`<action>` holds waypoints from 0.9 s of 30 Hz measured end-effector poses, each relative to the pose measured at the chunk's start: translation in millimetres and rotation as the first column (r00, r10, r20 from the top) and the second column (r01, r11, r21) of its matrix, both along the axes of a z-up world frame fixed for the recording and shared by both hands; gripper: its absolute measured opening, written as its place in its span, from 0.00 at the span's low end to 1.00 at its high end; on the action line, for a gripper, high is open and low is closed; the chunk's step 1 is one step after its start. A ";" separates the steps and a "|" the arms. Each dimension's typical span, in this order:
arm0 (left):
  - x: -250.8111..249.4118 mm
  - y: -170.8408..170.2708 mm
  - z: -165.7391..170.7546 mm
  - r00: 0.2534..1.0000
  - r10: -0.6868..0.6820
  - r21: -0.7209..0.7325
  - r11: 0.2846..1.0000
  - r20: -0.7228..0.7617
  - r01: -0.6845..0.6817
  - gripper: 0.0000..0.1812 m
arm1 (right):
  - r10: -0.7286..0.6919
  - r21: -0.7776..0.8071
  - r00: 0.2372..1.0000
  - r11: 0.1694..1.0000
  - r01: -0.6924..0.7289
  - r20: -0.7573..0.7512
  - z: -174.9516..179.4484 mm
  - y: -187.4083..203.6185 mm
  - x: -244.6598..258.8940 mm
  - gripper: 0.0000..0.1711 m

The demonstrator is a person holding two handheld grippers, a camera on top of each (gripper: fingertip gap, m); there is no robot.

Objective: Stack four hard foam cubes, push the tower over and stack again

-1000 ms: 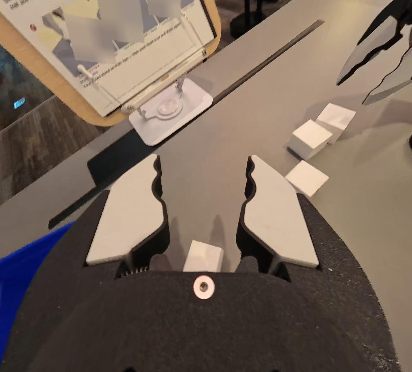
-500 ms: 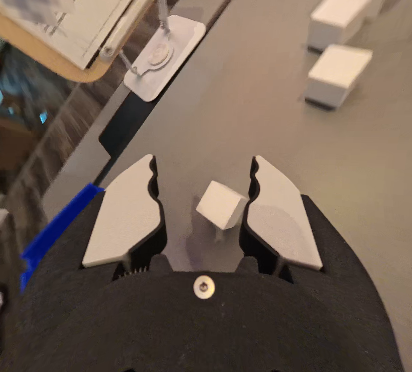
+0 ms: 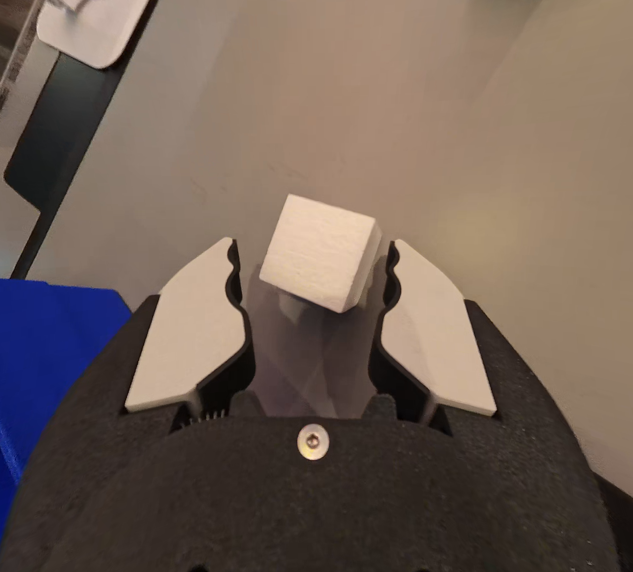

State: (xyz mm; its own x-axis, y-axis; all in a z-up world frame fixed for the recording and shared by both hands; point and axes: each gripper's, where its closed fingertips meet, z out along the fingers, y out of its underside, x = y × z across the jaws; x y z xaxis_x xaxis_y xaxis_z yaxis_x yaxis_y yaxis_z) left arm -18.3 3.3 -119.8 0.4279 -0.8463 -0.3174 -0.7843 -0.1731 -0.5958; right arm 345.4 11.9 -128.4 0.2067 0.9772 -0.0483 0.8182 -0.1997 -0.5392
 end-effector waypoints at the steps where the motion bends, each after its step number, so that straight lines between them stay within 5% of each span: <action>1: -4.9 3.0 -6.7 0.999 0.019 -0.001 1.000 -0.030 -0.019 0.45 | -0.001 0.002 1.000 1.000 0.001 0.006 -1.5 0.8 0.7 0.38; 8: -7.4 8.7 -18.9 0.999 0.045 -0.012 0.999 -0.011 -0.046 0.38 | -0.037 -0.026 0.998 0.999 0.038 0.046 2.2 -1.9 16.1 0.35; 12: -6.1 8.0 -7.5 0.996 0.067 -0.001 0.998 0.051 -0.067 0.38 | -0.100 0.019 0.995 0.995 0.100 -0.010 38.0 -3.4 14.8 0.35; 19: 7.3 -5.2 27.8 0.980 0.058 0.036 0.997 0.190 -0.066 0.38 | -0.079 0.100 0.988 0.991 0.093 -0.131 99.8 -17.3 -91.4 0.35; 27: 18.5 -19.3 60.8 0.974 0.030 0.081 0.995 0.225 -0.049 0.38 | -0.030 0.015 0.999 0.999 0.030 -0.037 62.2 -32.4 -139.6 0.35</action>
State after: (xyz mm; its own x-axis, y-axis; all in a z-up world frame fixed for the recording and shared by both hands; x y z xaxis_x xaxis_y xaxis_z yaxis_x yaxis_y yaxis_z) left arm 0.2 -16.0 -59.1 0.5289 -0.8009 -0.2807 -0.6232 -0.1421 -0.7690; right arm 205.8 -20.5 -66.2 0.2343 0.9713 -0.0410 0.7915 -0.2151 -0.5720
